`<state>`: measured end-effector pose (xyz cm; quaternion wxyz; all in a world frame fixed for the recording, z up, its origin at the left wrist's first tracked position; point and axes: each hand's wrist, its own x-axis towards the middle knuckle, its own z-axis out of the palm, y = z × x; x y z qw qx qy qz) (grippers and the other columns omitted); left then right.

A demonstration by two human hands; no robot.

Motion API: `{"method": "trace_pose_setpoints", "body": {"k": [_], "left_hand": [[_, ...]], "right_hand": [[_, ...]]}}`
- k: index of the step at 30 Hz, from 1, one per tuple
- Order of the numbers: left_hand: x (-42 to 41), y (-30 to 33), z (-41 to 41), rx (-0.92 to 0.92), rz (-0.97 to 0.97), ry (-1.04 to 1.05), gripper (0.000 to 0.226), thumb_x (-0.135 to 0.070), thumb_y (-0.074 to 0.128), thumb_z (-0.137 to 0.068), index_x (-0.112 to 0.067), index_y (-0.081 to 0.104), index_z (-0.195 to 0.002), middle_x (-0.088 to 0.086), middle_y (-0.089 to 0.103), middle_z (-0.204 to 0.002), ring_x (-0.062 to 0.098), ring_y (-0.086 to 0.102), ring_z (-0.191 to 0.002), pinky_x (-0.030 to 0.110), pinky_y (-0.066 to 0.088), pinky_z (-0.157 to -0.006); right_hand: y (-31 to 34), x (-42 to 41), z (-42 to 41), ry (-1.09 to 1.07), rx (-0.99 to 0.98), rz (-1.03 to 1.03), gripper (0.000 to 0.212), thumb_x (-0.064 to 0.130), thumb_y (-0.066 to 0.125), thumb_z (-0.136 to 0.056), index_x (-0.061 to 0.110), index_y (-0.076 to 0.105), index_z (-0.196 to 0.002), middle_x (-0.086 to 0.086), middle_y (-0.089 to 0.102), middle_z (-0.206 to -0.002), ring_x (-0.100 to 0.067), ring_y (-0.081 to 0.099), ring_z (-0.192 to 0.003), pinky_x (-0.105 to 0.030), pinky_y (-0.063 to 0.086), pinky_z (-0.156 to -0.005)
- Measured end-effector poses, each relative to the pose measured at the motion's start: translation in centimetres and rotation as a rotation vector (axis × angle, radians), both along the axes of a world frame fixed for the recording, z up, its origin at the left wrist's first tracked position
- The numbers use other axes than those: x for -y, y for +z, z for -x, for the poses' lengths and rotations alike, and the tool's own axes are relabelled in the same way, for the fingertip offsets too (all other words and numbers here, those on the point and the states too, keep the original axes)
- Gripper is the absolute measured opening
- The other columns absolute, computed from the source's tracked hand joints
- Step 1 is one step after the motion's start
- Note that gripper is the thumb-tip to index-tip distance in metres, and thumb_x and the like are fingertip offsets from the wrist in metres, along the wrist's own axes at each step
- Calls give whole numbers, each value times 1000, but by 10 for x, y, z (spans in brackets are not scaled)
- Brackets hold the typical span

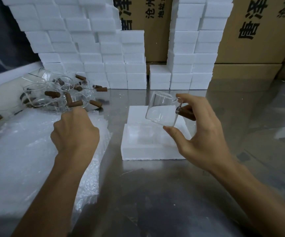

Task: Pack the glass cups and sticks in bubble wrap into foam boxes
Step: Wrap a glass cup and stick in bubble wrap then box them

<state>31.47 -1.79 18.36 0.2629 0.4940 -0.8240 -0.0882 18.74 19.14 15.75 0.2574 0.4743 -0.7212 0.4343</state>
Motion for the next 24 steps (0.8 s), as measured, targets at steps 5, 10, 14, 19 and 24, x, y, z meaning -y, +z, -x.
{"method": "trace_pose_setpoints", "body": {"k": [5, 10, 14, 19, 24], "left_hand": [[-5, 0, 0, -81, 106, -10, 32, -1, 63, -88, -2, 63, -121, 27, 59, -119, 52, 57, -102, 45, 37, -71], [-21, 4, 8, -338, 323, -279, 25, 0, 56, -88, -4, 69, -109, 17, 61, -109, 42, 61, -83, 43, 44, -72], [-43, 2, 13, -593, 408, -625, 17, -16, 62, -85, 0, 64, -92, 2, 54, -70, 19, 49, -57, 20, 41, -56], [-56, -5, 19, -609, 292, -678, 33, -30, 81, -80, -6, 60, -87, -3, 44, -49, 6, 42, -44, 18, 39, -49], [-49, -14, 22, -337, 126, -658, 33, -30, 88, -70, -10, 73, -92, -7, 46, -58, 2, 40, -49, 10, 30, -56]], "right_hand": [[-2, 1, -1, 5, 44, 22, 58, 22, 83, -77, 17, 51, -125, 6, 55, -118, -3, 58, -101, -45, 55, -89], [-3, 1, -1, -7, 131, 65, 54, 16, 83, -73, 19, 47, -114, 2, 55, -111, -15, 57, -101, -31, 55, -90], [-1, 0, 1, -18, 161, 110, 50, 8, 82, -71, 13, 46, -104, -1, 55, -110, -15, 58, -97, -18, 51, -84], [3, 0, 2, -95, 168, 123, 42, 11, 83, -72, 20, 43, -81, 0, 52, -120, 1, 61, -85, -5, 41, -69], [6, -1, 3, -104, 291, 225, 46, 32, 84, -74, 29, 38, -77, 5, 47, -107, 1, 49, -82, -12, 41, -59]]}}
